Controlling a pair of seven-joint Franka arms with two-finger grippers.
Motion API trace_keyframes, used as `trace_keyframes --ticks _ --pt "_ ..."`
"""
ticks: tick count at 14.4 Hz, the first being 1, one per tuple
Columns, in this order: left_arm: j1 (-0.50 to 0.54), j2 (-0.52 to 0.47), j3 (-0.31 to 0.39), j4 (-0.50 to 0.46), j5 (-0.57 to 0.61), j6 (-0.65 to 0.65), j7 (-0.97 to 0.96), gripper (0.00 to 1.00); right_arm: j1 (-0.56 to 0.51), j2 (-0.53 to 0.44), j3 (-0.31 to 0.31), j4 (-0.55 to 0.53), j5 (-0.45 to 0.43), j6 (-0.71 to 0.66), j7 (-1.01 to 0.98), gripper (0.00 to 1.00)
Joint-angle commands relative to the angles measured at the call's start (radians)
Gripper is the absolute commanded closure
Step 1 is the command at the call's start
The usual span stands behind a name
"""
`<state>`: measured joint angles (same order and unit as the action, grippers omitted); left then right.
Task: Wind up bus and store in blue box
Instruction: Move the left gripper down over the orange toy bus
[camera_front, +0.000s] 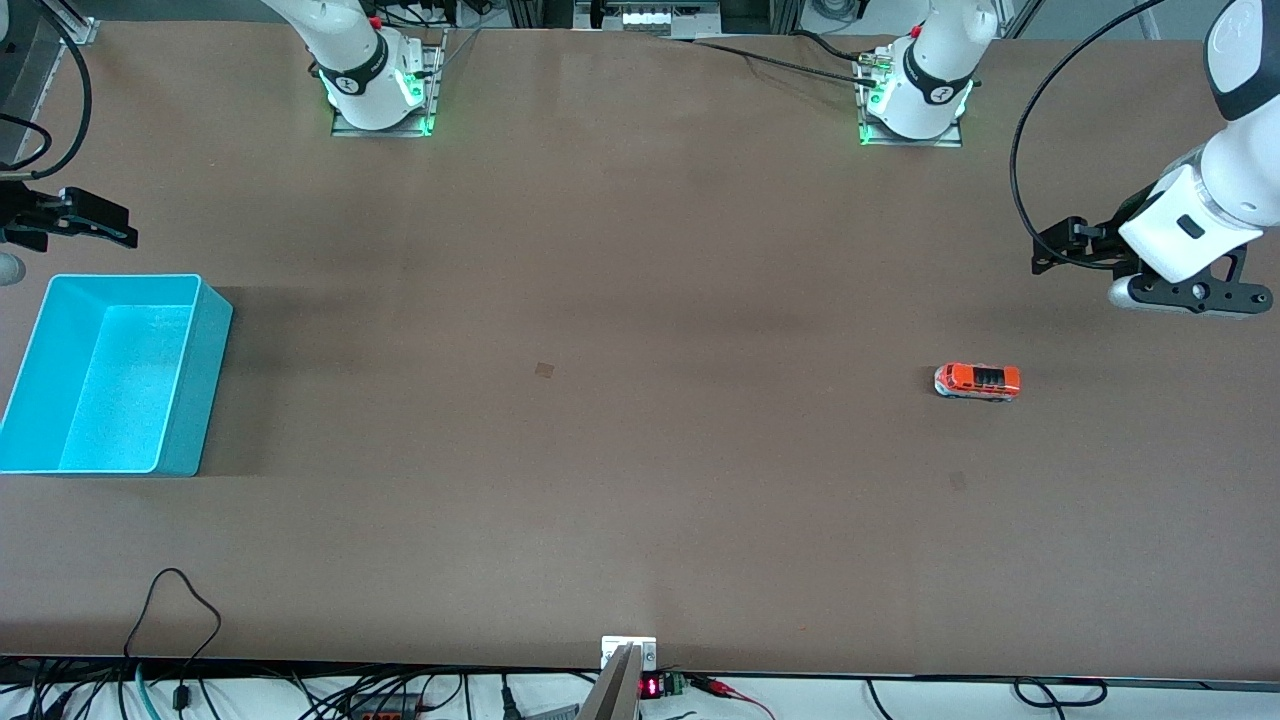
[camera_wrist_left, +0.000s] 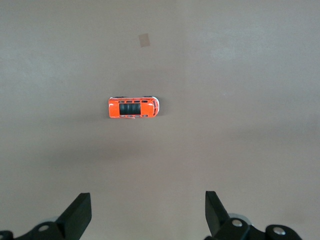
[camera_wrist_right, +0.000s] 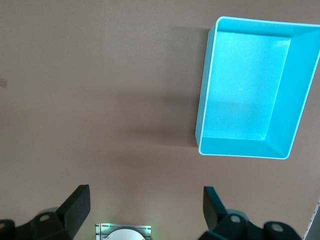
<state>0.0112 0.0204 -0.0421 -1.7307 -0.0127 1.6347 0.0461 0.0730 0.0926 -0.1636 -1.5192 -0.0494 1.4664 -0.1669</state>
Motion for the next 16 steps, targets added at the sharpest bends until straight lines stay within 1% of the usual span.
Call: trace_keyframes --ticks 1,7,12,14,16 --pt "0.003 0.012 0.001 0.028 -0.009 -0.021 0.002 0.00 -0.004 -0.007 0.012 -0.004 -0.009 0.021 0.001 0.00" --pt "0.001 0.013 0.001 0.034 -0.009 -0.030 -0.005 0.00 -0.010 0.007 0.012 -0.004 0.005 0.048 0.012 0.00" --pt "-0.013 0.032 -0.001 0.042 -0.010 -0.177 0.008 0.00 -0.009 0.007 0.012 -0.004 0.006 0.051 0.012 0.00" --pt "-0.023 0.033 -0.002 0.043 -0.007 -0.214 0.014 0.00 -0.013 0.009 0.010 -0.004 0.008 0.052 0.010 0.00" --pt "-0.025 0.035 -0.005 0.042 -0.007 -0.214 0.113 0.00 -0.015 0.009 0.010 -0.004 0.010 0.054 0.009 0.00"
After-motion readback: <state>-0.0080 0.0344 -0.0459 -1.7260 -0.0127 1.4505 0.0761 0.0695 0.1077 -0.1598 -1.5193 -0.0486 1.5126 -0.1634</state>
